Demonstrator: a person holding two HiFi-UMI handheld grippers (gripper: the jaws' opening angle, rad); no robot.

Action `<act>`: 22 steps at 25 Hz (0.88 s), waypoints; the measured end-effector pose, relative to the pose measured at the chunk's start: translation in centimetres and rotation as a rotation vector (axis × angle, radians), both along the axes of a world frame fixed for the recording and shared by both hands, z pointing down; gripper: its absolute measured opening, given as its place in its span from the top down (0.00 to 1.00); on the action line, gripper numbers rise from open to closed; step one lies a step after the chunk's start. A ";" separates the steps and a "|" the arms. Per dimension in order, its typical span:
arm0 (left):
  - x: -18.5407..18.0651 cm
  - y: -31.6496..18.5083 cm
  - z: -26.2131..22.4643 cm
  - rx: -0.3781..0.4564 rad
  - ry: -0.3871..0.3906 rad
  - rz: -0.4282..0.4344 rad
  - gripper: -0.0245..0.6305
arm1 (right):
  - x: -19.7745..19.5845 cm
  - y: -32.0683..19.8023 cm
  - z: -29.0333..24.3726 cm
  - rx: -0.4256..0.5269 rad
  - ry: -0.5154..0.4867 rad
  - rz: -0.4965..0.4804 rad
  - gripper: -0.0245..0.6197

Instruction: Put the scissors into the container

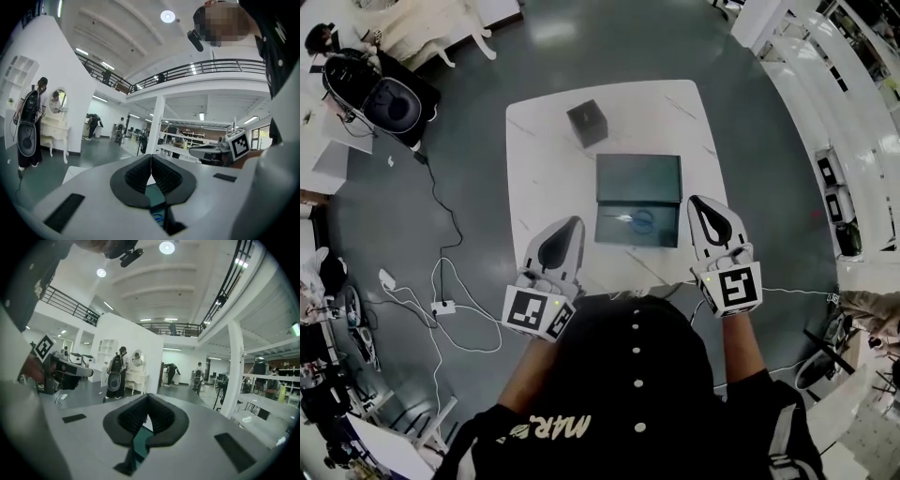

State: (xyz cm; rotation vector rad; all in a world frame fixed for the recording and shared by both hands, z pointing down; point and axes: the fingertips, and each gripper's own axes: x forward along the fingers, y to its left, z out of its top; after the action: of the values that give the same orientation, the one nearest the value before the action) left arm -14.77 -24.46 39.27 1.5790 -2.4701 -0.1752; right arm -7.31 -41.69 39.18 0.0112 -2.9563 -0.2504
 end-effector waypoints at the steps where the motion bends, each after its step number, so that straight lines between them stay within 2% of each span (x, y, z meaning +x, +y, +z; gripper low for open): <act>1: -0.2 0.0 -0.4 0.005 -0.010 0.002 0.92 | 0.4 -0.3 -0.3 -0.006 -0.006 0.018 0.94; 5: -0.3 -0.1 -1.7 0.019 -0.043 0.012 0.92 | 2.1 -1.7 -1.1 -0.019 -0.037 0.123 0.94; 11: -0.6 0.1 -2.3 0.023 -0.071 0.028 0.92 | 5.4 -3.8 -3.9 -0.029 -0.164 0.283 0.94; 17: -1.0 1.1 -2.4 0.001 -0.103 0.005 0.92 | 7.7 -5.1 -4.0 -0.069 -0.177 0.363 0.94; 22: -1.2 1.4 -2.5 -0.008 -0.113 -0.013 0.92 | 7.6 -5.3 -3.9 -0.056 -0.162 0.377 0.94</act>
State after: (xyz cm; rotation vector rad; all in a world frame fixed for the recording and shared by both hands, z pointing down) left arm -15.92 -23.09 36.78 1.6118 -2.5628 -0.0804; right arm 0.33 -46.95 35.31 0.6010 -3.0378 -0.1184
